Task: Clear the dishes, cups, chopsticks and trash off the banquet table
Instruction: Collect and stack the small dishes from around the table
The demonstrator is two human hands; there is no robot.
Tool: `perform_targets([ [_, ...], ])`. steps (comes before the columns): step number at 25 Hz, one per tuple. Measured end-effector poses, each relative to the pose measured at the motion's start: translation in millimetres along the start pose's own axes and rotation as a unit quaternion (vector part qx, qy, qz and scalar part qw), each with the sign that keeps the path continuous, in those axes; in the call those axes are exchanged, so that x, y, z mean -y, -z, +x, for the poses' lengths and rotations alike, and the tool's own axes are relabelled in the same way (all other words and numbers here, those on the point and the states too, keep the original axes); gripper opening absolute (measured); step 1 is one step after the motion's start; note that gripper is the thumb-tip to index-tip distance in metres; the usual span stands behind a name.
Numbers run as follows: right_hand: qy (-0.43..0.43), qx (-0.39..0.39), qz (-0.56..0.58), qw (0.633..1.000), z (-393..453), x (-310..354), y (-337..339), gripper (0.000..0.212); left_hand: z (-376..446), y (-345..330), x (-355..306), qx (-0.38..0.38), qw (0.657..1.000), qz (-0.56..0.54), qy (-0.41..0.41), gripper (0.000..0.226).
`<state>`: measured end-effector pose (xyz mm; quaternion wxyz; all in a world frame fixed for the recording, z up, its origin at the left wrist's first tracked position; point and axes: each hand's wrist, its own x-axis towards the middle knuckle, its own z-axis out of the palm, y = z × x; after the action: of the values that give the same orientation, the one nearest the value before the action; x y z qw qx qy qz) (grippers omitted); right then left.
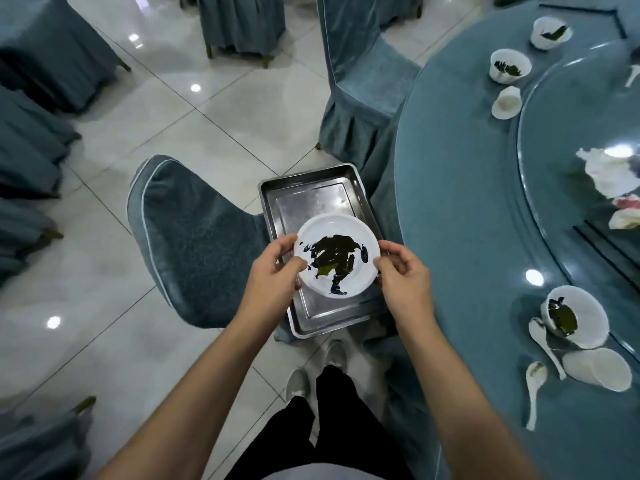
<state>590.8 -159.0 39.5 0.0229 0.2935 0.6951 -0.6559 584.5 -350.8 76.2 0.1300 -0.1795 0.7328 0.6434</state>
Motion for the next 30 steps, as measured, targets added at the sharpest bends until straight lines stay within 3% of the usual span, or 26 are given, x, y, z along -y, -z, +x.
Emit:
perform_targets([
  [10,-0.01,0.017,-0.01,1.0,91,-31,-12,0.03,85,-35,35,-0.025,0.998,0.018,0.053,0.046],
  [19,-0.047,0.022,-0.012,0.999,162,-110,-52,0.033,175,-49,114,-0.034,0.994,0.015,0.101,0.039],
  [30,-0.114,-0.029,-0.008,0.993,241,-213,-97,0.03,258,-66,219,-0.031,0.985,0.045,0.161,0.05],
])
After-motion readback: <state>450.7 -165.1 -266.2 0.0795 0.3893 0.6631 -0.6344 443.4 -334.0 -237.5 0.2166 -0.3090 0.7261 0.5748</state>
